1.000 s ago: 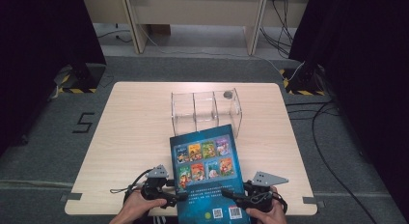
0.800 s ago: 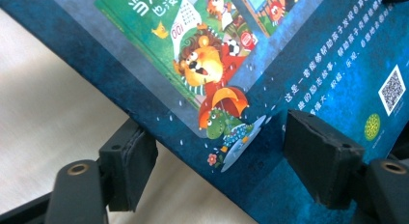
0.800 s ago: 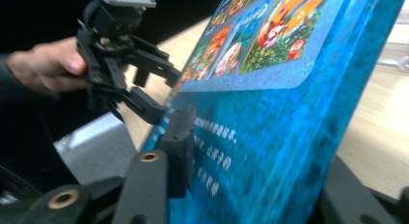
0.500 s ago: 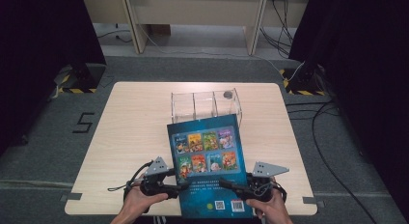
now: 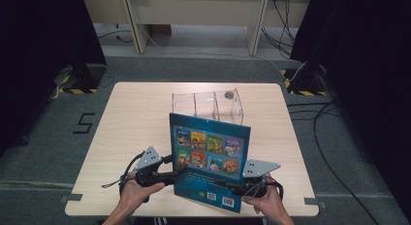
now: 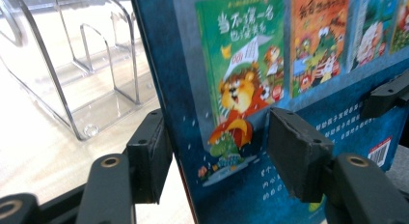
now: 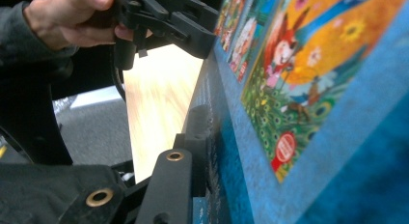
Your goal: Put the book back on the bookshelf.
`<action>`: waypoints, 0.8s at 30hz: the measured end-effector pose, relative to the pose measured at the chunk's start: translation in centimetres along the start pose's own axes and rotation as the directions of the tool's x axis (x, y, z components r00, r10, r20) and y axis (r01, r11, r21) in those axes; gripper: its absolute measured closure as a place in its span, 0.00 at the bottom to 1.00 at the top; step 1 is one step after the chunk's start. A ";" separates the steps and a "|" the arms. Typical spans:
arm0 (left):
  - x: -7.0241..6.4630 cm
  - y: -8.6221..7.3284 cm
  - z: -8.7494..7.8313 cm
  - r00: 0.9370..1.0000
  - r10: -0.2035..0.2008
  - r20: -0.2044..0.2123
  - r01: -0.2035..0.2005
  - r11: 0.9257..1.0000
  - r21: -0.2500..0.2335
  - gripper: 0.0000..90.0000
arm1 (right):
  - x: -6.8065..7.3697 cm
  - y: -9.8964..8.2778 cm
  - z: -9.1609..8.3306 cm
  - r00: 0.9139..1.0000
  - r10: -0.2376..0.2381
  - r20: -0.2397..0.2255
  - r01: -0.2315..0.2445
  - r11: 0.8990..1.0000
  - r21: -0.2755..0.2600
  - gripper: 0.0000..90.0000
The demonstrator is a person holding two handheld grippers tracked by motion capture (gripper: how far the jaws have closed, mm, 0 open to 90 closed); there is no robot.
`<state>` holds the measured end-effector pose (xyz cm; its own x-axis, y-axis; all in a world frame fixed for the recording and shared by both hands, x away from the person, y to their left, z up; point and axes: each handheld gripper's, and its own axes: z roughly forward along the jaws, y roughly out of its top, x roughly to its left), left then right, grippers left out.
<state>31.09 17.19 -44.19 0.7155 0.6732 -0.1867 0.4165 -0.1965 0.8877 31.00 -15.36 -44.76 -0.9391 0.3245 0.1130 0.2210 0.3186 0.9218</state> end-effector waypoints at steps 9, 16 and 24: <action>-0.4 -2.7 1.5 0.998 -0.039 0.049 0.032 0.988 0.148 0.42 | -0.2 0.2 -0.8 0.986 -0.166 0.031 0.166 0.986 0.002 0.82; -0.8 -2.9 1.7 0.999 -0.046 0.029 0.042 0.992 0.120 0.39 | -0.2 -0.1 -1.0 0.967 -0.253 0.032 0.254 0.967 -0.012 0.82; -1.4 -3.0 1.4 1.000 0.014 0.005 -0.014 0.997 0.074 0.49 | -0.1 -0.4 -1.3 0.929 -0.371 0.004 0.371 0.929 -0.016 0.80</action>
<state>29.65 15.87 -47.20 0.7240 0.6667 -0.1768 0.4470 -0.2583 0.8564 30.64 -16.70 -44.67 -0.9532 0.1866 -0.2380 -0.1469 0.4022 0.9037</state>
